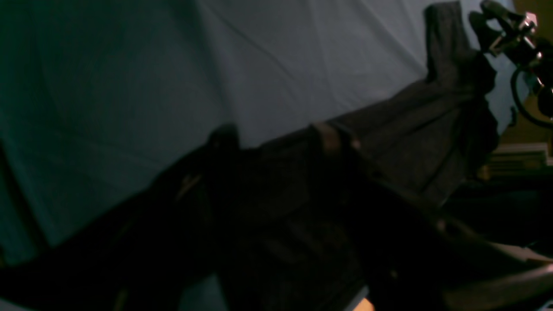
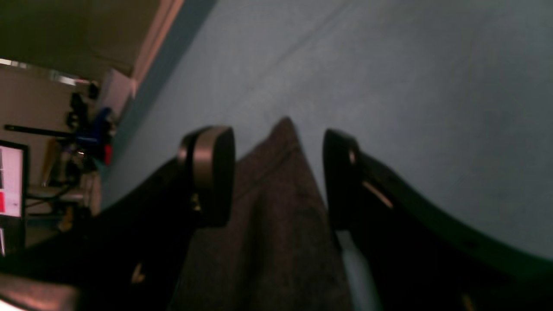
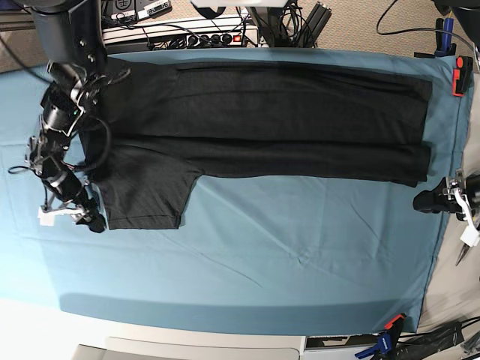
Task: Fold the T-shirt properly
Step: 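Lower the folded edge and regrasp the shirt end with the right gripper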
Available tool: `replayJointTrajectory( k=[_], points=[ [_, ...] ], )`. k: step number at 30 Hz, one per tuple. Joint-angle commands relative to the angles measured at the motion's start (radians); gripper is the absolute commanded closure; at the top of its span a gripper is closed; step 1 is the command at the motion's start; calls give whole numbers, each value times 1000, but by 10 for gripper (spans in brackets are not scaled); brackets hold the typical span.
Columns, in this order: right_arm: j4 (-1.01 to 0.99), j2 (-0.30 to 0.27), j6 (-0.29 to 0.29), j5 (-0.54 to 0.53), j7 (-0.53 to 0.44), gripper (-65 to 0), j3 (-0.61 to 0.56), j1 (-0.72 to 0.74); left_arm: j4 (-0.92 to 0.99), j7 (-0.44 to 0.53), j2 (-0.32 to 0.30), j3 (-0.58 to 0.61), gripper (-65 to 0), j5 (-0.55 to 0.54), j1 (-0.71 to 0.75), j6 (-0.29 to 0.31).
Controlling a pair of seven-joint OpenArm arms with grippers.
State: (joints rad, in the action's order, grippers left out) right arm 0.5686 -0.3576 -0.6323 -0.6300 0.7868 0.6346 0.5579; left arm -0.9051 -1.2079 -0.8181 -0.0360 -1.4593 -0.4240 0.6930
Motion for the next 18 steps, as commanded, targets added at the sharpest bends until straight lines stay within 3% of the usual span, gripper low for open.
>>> replayJointTrajectory(
  k=[1, 6, 11, 18],
  points=[
    [6, -15, -5, -8, -20, -322, 1, 36, -13, 11, -30, -9, -275, -24, -24, 5],
    [6, 1, 88, 123, -21, -321, 1, 35, -13, 12, -29, -9, -275, -24, -24, 5],
    [6, 3, 90, 145, -16, -320, -35, 30, -13, 13, -27, -9, -275, -24, -24, 5],
    [6, 3, 90, 145, 5, -320, -251, 29, -13, 13, -27, -9, -275, -24, -24, 5]
  ],
)
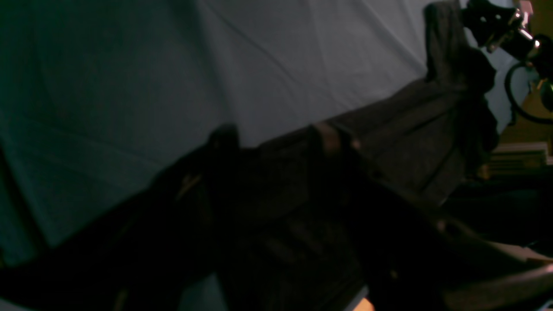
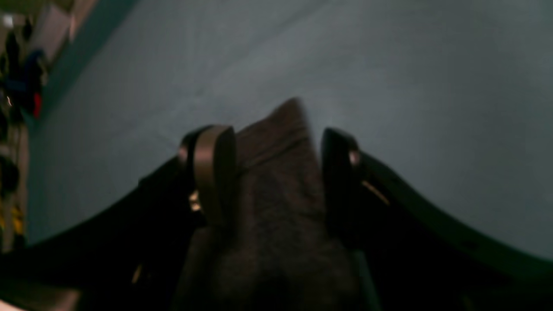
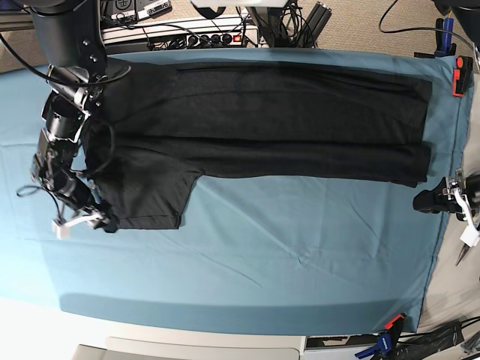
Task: Fold the T-shirt properly
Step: 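Lower the folded edge and regrasp the shirt end with the right gripper, then fold the held shirt end inward over the body with the right gripper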
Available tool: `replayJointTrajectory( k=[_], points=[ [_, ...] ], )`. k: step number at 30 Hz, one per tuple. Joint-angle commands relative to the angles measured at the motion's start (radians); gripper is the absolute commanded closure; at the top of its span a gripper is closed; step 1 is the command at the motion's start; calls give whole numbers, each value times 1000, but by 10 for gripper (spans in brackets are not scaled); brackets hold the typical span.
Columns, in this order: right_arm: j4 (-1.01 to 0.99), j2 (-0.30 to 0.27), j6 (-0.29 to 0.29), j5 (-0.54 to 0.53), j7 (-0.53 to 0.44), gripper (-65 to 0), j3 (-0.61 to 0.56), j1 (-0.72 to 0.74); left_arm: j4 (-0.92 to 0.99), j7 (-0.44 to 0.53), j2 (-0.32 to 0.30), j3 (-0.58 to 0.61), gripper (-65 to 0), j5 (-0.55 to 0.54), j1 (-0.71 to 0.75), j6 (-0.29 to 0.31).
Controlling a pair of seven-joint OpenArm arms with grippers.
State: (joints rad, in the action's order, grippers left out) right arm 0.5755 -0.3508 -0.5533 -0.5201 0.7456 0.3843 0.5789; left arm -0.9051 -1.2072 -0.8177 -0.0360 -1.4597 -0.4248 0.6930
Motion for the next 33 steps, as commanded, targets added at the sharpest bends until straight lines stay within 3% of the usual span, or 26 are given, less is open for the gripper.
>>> replayJointTrajectory(
  k=[1, 4, 11, 14, 16, 24, 33],
  points=[
    [0, -3, 11, 35, 46, -319, -27, 8, -13, 12, -27, -9, -275, -24, -24, 5],
    [0, -4, 11, 34, 43, -298, -70, 8, -13, 12, -27, -9, -275, -24, -24, 5],
    [0, -4, 10, 33, 29, -117, -68, 8, -13, 11, -27, -9, -275, -24, -24, 5],
    [0, -5, -69, -22, 19, 0, -68, 8, -13, 12, -27, -9, -275, -24, -23, 5],
    [0, -4, -145, -90, 24, 0, -68, 8, -13, 12, -27, -9, -275, -24, -23, 5],
    [81, -4, -145, -311, 160, 0, -68, -12, -13, 22, -22, -9, -275, -24, -24, 5],
    [516, -4, -145, -320, 337, 0, -70, -122, -13, 21, 29, -8, -275, -24, -23, 5]
  ],
)
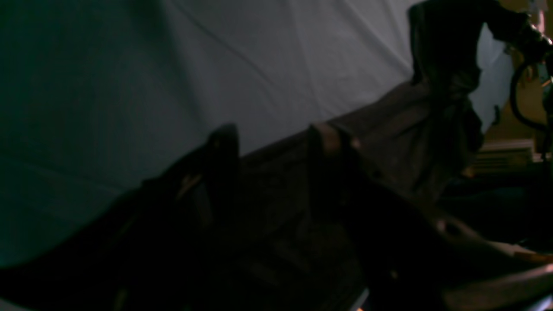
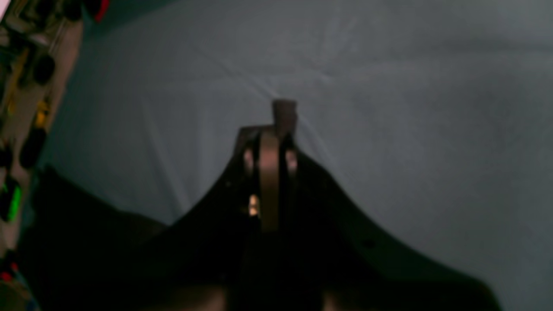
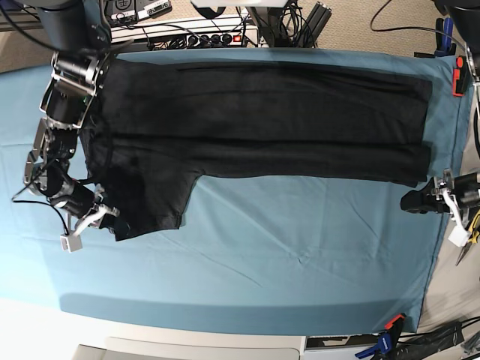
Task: Fold the T-shirt properly
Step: 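Fold the held shirt end inward over the body with the right gripper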
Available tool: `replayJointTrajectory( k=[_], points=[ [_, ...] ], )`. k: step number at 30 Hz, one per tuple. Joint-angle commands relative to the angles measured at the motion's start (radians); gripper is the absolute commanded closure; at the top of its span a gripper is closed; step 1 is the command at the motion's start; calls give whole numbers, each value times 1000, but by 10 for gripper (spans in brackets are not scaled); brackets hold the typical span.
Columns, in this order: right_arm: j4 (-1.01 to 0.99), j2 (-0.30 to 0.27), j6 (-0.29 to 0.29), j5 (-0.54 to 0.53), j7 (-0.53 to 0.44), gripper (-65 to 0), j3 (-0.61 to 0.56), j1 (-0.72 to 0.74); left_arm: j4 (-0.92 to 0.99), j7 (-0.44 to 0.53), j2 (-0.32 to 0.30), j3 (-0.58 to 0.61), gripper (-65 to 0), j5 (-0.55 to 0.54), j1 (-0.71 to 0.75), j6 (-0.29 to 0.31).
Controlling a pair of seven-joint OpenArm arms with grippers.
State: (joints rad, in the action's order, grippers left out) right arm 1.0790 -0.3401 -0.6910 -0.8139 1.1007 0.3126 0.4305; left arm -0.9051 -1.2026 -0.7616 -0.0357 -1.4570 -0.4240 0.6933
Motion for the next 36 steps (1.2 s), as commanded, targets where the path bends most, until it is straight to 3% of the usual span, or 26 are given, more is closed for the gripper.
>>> replayJointTrajectory(
  k=[1, 7, 18, 36],
  points=[
    [52, -14, -7, -27, -2, 0, 2, 12, -13, 16, -25, -9, -275, -26, -24, 5],
    [174, -14, -7, -61, 17, 0, -16, -104, -13, 17, -26, -9, -275, -26, -24, 5],
    [457, -14, -7, -120, 48, 0, -161, -413, -13, 14, -26, -9, -275, -26, -24, 5],
    [814, -14, -7, -113, 44, 0, -163, -763, -13, 25, -26, -9, -275, -26, -24, 5]
  ],
)
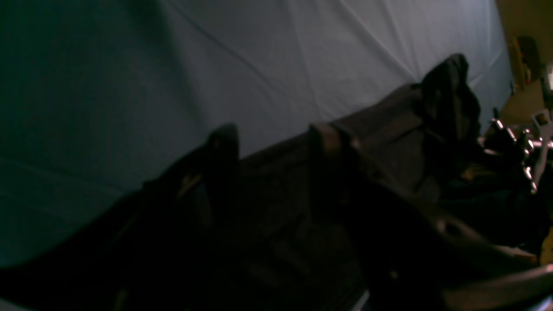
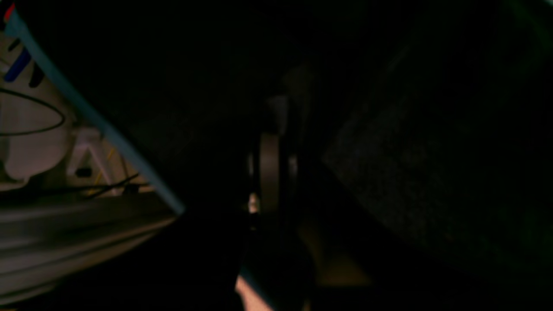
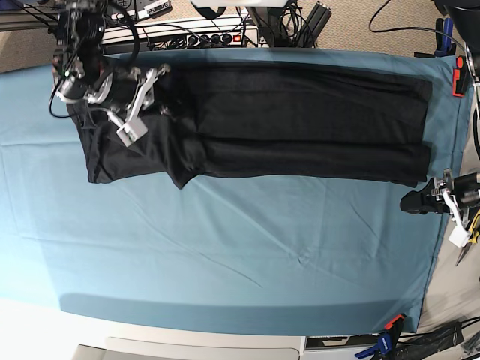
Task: Fold the T-shirt properly
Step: 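Fold the held shirt end inward over the body with the right gripper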
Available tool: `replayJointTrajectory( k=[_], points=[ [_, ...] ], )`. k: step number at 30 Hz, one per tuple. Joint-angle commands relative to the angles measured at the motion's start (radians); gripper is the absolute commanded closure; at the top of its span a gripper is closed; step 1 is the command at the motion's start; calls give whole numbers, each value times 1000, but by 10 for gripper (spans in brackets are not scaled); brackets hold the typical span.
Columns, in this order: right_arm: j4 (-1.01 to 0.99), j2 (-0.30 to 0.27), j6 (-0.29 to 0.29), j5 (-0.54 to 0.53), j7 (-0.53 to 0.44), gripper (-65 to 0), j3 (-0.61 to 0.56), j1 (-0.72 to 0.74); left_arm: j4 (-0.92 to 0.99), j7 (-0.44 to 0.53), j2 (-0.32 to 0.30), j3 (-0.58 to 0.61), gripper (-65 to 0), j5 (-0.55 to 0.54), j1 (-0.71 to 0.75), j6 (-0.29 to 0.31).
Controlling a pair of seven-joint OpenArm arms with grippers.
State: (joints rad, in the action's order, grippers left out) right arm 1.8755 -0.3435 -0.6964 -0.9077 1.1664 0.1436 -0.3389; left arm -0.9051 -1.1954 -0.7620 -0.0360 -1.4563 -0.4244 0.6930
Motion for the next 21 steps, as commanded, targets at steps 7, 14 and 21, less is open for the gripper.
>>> replayJointTrajectory(
  k=[7, 14, 21],
  points=[
    [35, -11, -2, -19, -17, 0, 6, -53, -13, 18, -25, -9, -275, -27, -24, 5],
    [35, -18, -2, -18, 14, 0, 7, -80, -13, 18, -25, -9, -275, -27, -24, 5],
    [35, -26, -2, 23, 60, 0, 7, -82, -13, 18, -25, -9, -275, -27, -24, 5]
  ],
)
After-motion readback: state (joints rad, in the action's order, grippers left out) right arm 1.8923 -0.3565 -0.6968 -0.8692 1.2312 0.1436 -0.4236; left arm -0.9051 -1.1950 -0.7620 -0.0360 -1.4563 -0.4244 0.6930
